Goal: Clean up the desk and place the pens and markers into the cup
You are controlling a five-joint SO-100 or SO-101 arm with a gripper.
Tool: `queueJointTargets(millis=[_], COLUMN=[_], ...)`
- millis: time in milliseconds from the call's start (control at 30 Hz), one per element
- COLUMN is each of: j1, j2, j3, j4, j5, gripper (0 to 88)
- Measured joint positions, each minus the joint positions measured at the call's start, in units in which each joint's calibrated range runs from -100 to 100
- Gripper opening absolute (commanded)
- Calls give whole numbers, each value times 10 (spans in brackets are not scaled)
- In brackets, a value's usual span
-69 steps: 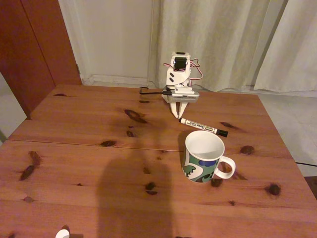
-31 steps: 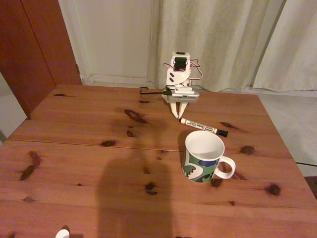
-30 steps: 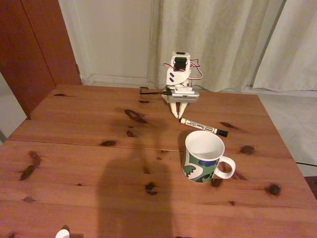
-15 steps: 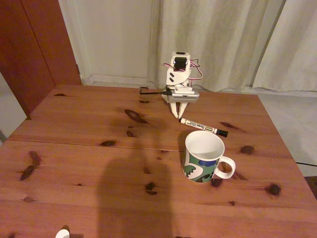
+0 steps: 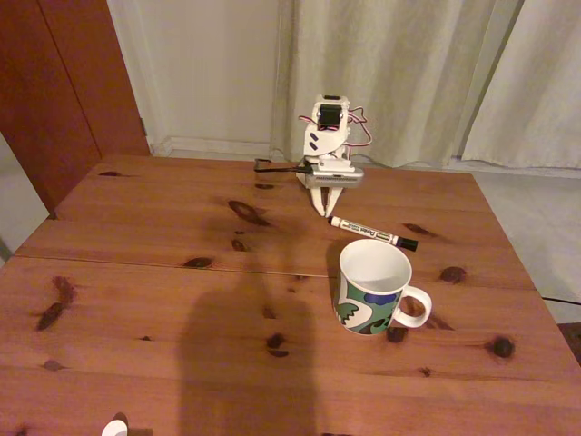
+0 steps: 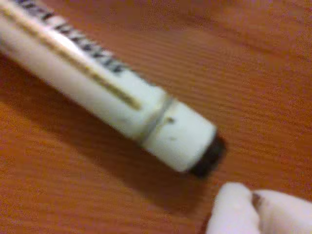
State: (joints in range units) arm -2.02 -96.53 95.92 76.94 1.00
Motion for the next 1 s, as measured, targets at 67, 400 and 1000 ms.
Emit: queueJointTargets(millis=[67, 400, 1000], j1=[6, 10, -9], j2=[-1, 174, 535], j3=[-34, -285, -447], j4=[8, 10, 27], j5=[0, -11, 180], gripper=[8, 8, 6])
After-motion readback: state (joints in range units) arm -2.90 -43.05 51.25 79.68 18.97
